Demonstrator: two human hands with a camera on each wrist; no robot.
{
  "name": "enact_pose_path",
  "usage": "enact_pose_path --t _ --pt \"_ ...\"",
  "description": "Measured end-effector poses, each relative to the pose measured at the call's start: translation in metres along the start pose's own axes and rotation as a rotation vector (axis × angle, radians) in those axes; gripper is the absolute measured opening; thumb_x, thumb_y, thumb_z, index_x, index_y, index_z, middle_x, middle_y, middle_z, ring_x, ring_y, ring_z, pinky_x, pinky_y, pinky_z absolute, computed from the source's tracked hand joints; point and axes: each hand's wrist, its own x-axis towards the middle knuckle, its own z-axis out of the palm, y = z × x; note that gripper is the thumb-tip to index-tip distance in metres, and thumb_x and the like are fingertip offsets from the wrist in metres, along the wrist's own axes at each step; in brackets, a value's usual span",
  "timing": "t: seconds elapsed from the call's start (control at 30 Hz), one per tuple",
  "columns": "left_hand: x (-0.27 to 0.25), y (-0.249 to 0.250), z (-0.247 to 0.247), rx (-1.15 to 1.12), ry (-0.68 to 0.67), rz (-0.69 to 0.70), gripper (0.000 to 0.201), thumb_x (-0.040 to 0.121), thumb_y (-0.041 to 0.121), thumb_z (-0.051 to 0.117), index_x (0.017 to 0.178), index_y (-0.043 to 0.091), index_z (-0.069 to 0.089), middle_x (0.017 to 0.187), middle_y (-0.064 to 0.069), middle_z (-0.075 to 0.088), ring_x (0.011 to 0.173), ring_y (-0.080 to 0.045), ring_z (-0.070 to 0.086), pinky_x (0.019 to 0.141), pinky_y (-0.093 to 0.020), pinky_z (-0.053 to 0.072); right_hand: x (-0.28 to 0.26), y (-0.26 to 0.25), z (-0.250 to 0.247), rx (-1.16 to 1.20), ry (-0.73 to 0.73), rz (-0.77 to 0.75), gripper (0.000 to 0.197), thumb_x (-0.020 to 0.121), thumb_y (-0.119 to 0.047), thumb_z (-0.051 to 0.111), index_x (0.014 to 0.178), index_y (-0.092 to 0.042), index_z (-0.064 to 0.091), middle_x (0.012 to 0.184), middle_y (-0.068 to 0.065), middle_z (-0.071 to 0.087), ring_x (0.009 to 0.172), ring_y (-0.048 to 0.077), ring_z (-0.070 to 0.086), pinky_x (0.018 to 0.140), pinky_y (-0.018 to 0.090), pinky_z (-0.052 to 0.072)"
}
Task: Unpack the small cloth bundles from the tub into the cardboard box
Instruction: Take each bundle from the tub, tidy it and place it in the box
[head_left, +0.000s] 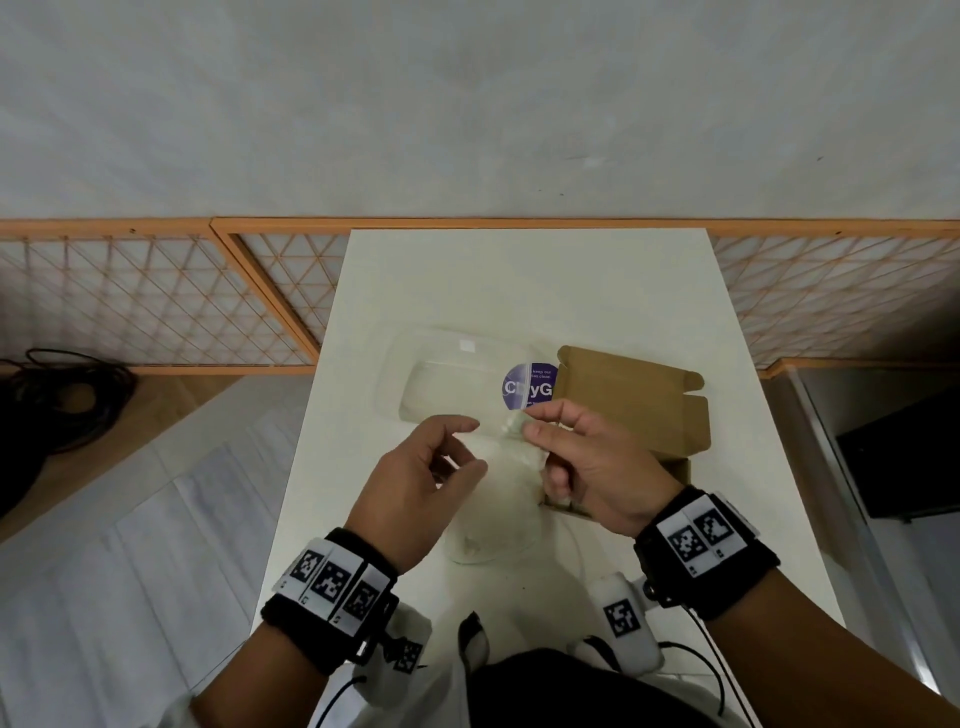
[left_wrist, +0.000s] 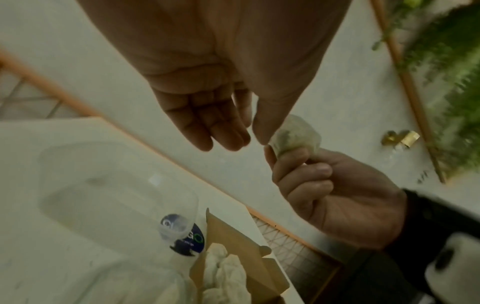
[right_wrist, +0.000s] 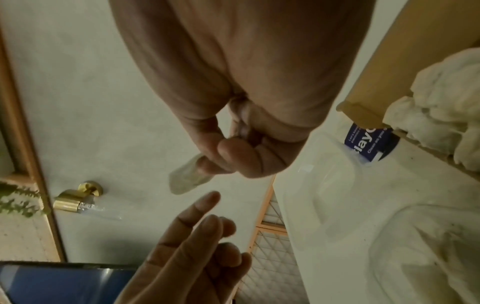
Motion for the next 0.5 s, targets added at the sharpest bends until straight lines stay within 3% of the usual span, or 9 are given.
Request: enact_pose_path --t 0.1,0.2,0.3,0.4,0.5 --pt "-0.003 0.006 0.001 0.084 0.024 0.205 0.051 0.090 0.026 0.081 0.135 0.039 0.062 0.117 0.012 0.060 0.094 -0.011 0.066 0.085 -0.014 0.051 -0.001 -0.003 0.004 0.018 -0.059 0.061 0.016 0.100 -0.014 0.067 0.115 -0.010 0.064 0.068 0.006 0.056 0.044 0.010 0.037 0.044 0.022 0.031" --pt "0.000 0.014 0.002 0.096 0.034 0.266 0.032 0.092 0.028 0.078 0.122 0.040 0.073 0.125 0.011 0.058 0.111 -0.015 0.063 0.090 -0.015 0.048 0.000 -0.003 0.009 -0.010 -0.098 0.109 0.021 0.102 -0.017 0.066 0.121 -0.009 0.063 0.068 0.005 0.056 0.044 0.009 0.035 0.044 0.021 0.030" --pt "0.002 0.014 0.001 0.031 0.086 0.231 0.010 0.094 0.028 0.073 0.102 0.032 0.079 0.114 0.013 0.066 0.112 -0.014 0.064 0.089 -0.018 0.050 0.001 -0.002 0.013 -0.036 -0.128 0.113 0.020 0.104 -0.020 0.063 0.121 -0.009 0.063 0.070 0.007 0.057 0.046 0.010 0.036 0.045 0.021 0.031" --pt "-0.001 0.009 -0.003 -0.109 0.101 0.109 0.008 0.098 0.021 0.070 0.094 0.024 0.076 0.110 0.009 0.074 0.109 -0.013 0.069 0.091 -0.026 0.054 0.010 0.007 0.008 -0.083 -0.058 0.107 0.023 0.103 -0.024 0.064 0.116 -0.005 0.065 0.073 0.011 0.064 0.048 0.013 0.042 0.049 0.025 0.033" --pt "-0.008 0.003 -0.012 -0.279 0.122 -0.038 0.010 0.100 0.013 0.066 0.092 0.009 0.071 0.103 -0.002 0.079 0.098 -0.020 0.075 0.090 -0.036 0.058 0.024 0.028 -0.005 -0.521 0.030 0.007 0.017 0.103 -0.026 0.064 0.112 -0.011 0.069 0.087 0.004 0.074 0.057 0.011 0.056 0.058 0.030 0.046"
